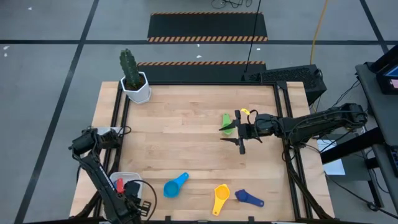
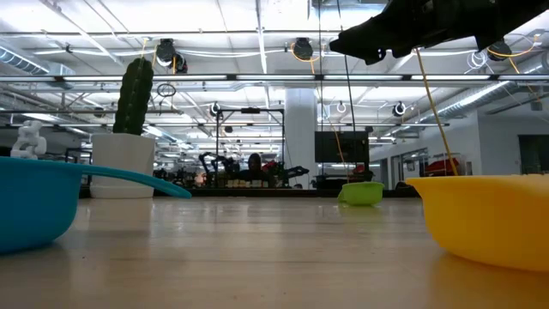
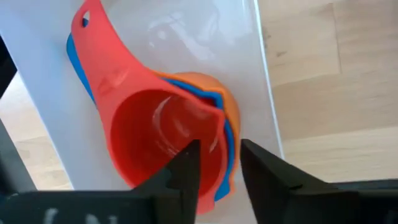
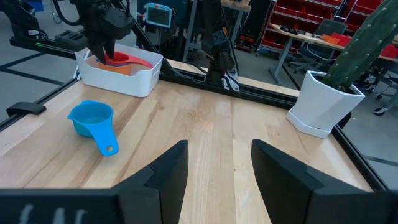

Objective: Nest measuring cups in basket
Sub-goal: Stack the red measuring cup on top of the blue measuring cup into the white bin, then stack the light blue measuring cup on top of the red measuring cup into the white bin

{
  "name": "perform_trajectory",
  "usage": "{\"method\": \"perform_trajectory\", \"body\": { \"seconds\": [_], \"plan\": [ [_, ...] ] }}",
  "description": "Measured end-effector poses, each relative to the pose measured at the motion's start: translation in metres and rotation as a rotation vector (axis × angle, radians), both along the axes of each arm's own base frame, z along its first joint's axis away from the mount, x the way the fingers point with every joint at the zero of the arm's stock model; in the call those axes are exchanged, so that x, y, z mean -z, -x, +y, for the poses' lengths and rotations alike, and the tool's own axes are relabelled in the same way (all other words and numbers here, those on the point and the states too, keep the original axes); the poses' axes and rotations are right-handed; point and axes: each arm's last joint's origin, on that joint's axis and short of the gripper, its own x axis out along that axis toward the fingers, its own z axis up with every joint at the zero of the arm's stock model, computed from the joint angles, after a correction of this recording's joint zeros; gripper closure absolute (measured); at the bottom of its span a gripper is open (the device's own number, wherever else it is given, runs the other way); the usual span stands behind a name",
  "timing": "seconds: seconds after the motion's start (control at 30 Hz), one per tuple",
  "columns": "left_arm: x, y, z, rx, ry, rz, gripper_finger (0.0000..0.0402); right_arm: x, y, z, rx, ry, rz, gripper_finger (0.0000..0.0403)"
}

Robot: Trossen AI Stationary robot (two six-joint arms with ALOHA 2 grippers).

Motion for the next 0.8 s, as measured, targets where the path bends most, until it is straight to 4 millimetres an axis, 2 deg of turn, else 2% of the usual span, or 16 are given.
{"method": "perform_trajectory", "body": {
  "seconds": [0.17,0.43,0.57,0.8],
  "plan": [
    [-0.002,-0.009,0.007,-0.048,0.001,-0.001,0.0250,0.000,0.000,0.000,0.000,0.000,0.000,0.0232],
    [-0.025,-0.025,0.033,-0.066,-0.030,-0.116,0.0264,-0.001,0.000,0.000,0.000,-0.002,-0.005,0.0232],
    [-0.037,-0.031,0.050,0.005,-0.098,-0.198,0.0279,0.000,0.000,0.000,0.002,-0.012,0.002,0.0232],
    [-0.047,-0.054,0.077,0.241,-0.281,-0.381,0.0295,0.006,0.001,0.000,0.011,-0.045,0.065,0.0232]
  ]
}}
